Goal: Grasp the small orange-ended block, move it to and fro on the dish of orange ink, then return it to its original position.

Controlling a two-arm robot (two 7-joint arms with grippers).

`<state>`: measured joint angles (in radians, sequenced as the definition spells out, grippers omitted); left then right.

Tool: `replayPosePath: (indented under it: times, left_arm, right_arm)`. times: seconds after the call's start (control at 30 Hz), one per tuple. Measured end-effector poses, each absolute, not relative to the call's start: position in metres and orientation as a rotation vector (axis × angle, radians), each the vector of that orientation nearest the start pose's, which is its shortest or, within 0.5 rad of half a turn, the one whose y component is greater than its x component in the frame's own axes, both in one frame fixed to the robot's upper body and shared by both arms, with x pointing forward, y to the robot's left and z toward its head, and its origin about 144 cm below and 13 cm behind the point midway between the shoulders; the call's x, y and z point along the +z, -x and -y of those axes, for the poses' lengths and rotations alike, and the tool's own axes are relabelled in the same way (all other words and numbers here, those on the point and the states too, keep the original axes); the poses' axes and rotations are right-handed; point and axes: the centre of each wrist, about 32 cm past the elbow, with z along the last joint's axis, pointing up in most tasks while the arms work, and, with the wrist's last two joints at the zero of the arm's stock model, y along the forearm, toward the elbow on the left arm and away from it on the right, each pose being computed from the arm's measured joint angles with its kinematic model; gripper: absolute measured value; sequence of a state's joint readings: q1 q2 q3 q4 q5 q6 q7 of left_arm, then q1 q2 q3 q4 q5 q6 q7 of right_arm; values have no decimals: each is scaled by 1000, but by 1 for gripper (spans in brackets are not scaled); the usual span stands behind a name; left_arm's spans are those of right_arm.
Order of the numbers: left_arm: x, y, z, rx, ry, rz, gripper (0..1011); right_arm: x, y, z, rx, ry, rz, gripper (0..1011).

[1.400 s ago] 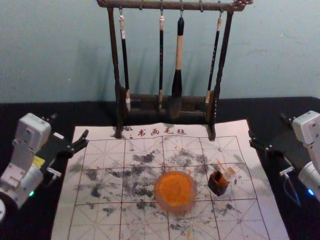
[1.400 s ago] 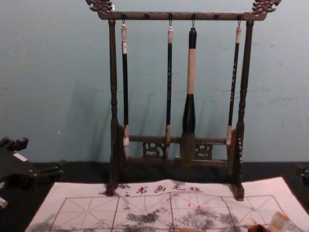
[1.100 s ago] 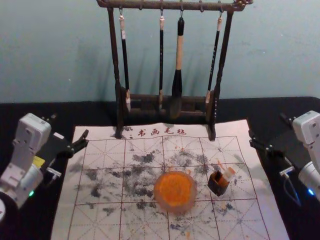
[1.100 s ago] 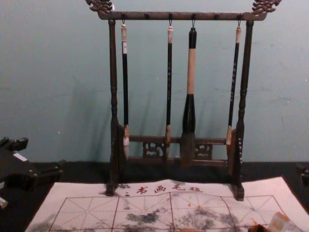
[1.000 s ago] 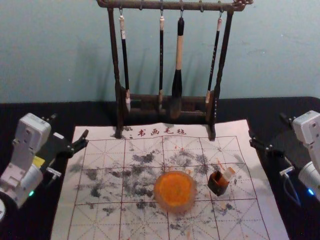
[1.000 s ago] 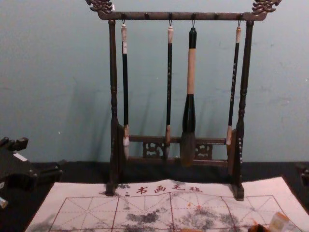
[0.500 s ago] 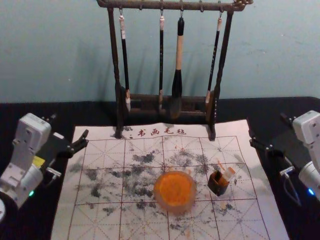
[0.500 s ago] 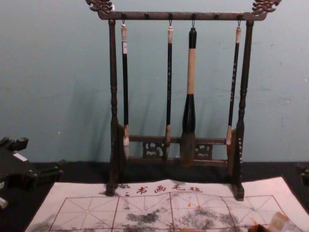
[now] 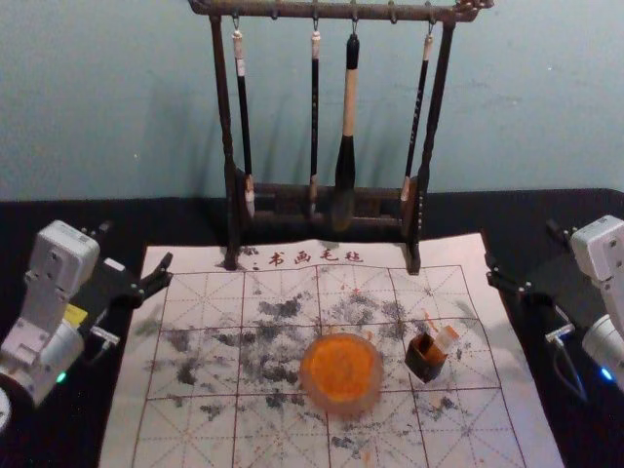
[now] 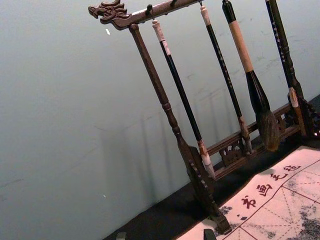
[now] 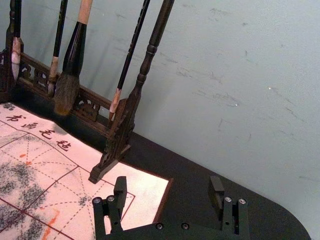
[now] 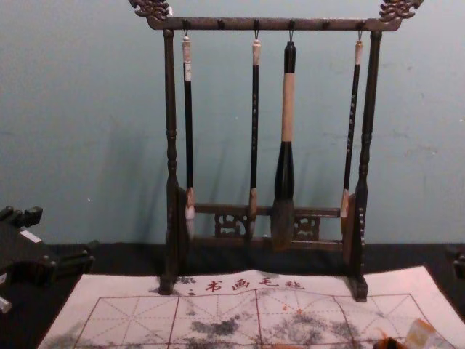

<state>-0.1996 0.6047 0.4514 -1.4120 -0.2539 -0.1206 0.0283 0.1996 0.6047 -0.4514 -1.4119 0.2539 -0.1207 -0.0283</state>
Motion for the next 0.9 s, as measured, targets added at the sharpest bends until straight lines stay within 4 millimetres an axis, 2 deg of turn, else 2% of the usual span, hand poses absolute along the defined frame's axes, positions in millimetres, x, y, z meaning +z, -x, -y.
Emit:
replayPosePath:
  times: [0.53, 0.9]
  left_arm:
    - [1140, -489, -310, 1248, -304, 285, 1001]
    - [1140, -489, -310, 1248, -304, 285, 1001]
  right_arm:
    - [1140, -489, 310, -1249, 303, 285, 1002]
    - [1149, -484, 306, -1228, 272, 286, 1002]
